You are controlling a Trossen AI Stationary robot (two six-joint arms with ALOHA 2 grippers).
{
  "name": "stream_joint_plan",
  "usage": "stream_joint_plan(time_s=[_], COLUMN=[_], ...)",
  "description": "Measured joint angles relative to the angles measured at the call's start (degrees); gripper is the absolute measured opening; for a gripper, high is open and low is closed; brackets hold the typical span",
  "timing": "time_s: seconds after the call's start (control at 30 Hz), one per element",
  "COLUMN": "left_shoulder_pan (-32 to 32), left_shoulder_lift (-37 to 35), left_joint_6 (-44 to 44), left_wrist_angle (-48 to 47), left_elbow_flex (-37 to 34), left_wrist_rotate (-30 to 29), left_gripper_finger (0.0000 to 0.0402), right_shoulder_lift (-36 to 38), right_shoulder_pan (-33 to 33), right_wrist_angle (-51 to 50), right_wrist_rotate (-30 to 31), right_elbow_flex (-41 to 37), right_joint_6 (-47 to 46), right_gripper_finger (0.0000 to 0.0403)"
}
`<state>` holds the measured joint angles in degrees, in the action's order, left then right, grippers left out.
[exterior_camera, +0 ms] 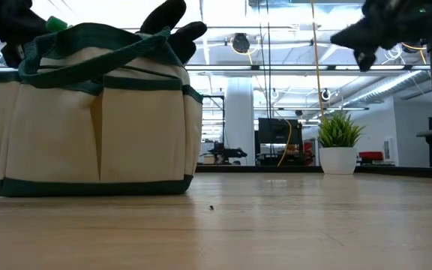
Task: Pick & Place Garden tools in Gardening bag
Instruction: Return to Home Position
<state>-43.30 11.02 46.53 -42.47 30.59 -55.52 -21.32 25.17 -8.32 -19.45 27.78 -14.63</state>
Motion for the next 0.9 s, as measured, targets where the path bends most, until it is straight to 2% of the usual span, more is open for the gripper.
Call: stream_joint_plan(time_s=[0.13,0.33,0.43,0.67,0.8,0.9], left_shoulder_pan=[-0.58,-0.62,-0.62,-0.65,-0.66,-0.66], left_shoulder_lift=[-4.01,-9.6,-10.71,-10.73,-10.73,-10.73], left_joint_6=[-1.8,-2.91,-2.89,-1.72,-1.39,-4.44], left_wrist_angle=[-1.32,-1.69,-1.31,-0.13,3.73,10.85], left_elbow_flex=[-0.74,-4.49,-6.25,-9.84,-12.83,-15.25], left_wrist_rotate=[-0.32,-1.41,-1.8,-4.16,-4.66,-5.1], left_gripper_finger=[0.0005,0.0003,0.0007,0.0007,0.0003,0.0006], right_shoulder_lift=[3.78,7.42,8.5,10.74,12.74,14.55], right_shoulder_pan=[-0.02,-0.04,-0.04,-0.04,-0.04,-0.04], right_wrist_angle=[-6.62,-7.84,-6.62,0.44,4.01,3.42], right_wrist_rotate=[1.54,3.71,5.88,6.17,6.17,6.17], right_elbow_flex=[-0.21,-0.21,-1.37,-8.99,-12.78,-13.59], right_joint_6=[-1.81,-2.71,-2.86,-5.06,-6.67,-7.65], right_gripper_finger=[0.0,0.0,0.0,0.0,0.0,0.0])
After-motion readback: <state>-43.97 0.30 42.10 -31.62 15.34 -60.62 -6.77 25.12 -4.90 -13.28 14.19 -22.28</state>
